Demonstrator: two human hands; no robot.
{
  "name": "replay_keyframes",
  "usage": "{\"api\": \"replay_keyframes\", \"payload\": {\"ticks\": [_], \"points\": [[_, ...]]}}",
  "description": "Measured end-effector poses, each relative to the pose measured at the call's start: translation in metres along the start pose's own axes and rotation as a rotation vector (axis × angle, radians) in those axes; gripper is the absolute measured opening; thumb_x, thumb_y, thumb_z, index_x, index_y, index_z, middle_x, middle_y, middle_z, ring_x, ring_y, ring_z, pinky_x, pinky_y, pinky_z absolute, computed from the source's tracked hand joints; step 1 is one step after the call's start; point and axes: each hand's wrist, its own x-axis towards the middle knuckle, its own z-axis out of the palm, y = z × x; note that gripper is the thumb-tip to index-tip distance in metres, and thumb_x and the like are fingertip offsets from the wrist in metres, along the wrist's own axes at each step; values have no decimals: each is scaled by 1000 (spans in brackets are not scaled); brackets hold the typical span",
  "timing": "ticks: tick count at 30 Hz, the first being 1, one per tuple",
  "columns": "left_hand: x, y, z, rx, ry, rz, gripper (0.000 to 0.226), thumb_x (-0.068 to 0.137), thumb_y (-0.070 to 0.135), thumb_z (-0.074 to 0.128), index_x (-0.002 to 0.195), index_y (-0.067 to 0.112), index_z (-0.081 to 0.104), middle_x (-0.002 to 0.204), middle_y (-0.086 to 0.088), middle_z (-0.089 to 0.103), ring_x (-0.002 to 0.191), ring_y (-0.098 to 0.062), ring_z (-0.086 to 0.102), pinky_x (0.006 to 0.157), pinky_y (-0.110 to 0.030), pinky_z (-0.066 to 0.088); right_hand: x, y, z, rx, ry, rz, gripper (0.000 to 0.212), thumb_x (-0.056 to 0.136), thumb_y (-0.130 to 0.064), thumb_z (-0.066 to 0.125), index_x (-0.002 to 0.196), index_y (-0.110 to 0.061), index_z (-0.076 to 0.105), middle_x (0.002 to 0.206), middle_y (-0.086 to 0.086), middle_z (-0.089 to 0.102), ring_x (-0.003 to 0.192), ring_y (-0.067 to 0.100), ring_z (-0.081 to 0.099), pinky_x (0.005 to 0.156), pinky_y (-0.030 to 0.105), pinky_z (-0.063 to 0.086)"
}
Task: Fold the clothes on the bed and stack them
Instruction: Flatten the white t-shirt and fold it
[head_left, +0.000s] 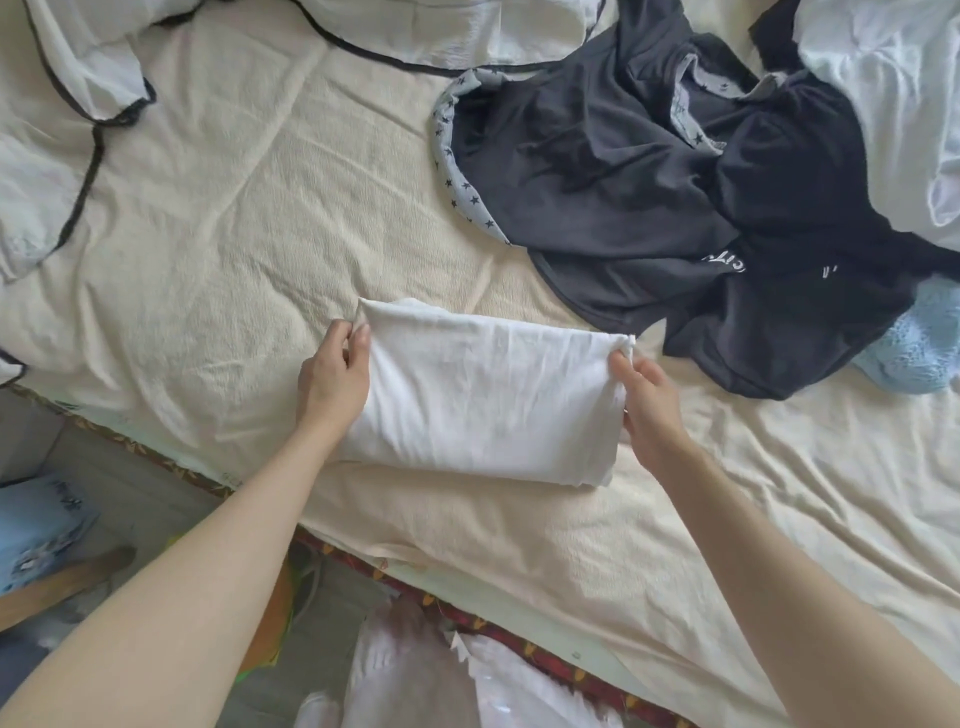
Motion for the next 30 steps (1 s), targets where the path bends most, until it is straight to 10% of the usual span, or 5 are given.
{"api": "replay_keyframes", "payload": {"ticks": [6,9,13,19,30], "points": [[6,-1,10,104,144,-221,29,100,37,35,101,10,44,98,-14,60,89,-36,57,68,-36,35,15,4,17,-267,211,-165,16,92,-32,54,86,-17,53,85,-2,51,74,11,49,64,22,39],[-12,1,4,319,225,132,30,96,25,46,116,3,46,112,-21,54,97,-39,54,74,-45,41,-5,9,19,-513,335,-616,25,94,-20,54,114,-6,56,112,9,54,102,19,48,90,32,41],[-39,0,27,560,71,707,40,92,22,45,131,12,45,131,-25,51,124,-43,45,100,-63,35,-26,40,36,-1070,27,-1227,38,88,-14,56,125,-7,59,132,18,55,126,35,48,107,53,34],[-16,-6,57,728,-143,670,65,87,58,33,147,34,26,158,-9,16,145,-33,12,108,-69,9,6,54,50,-1276,-1,-1066,58,87,-36,62,140,-17,47,149,18,36,138,39,32,110,54,23],[5,-38,81,698,-54,660,70,87,64,34,148,32,22,156,-16,17,143,-39,16,110,-65,15,50,75,42,-1295,85,-963,70,88,-64,37,145,-25,36,154,16,26,143,33,20,117,41,3]]}}
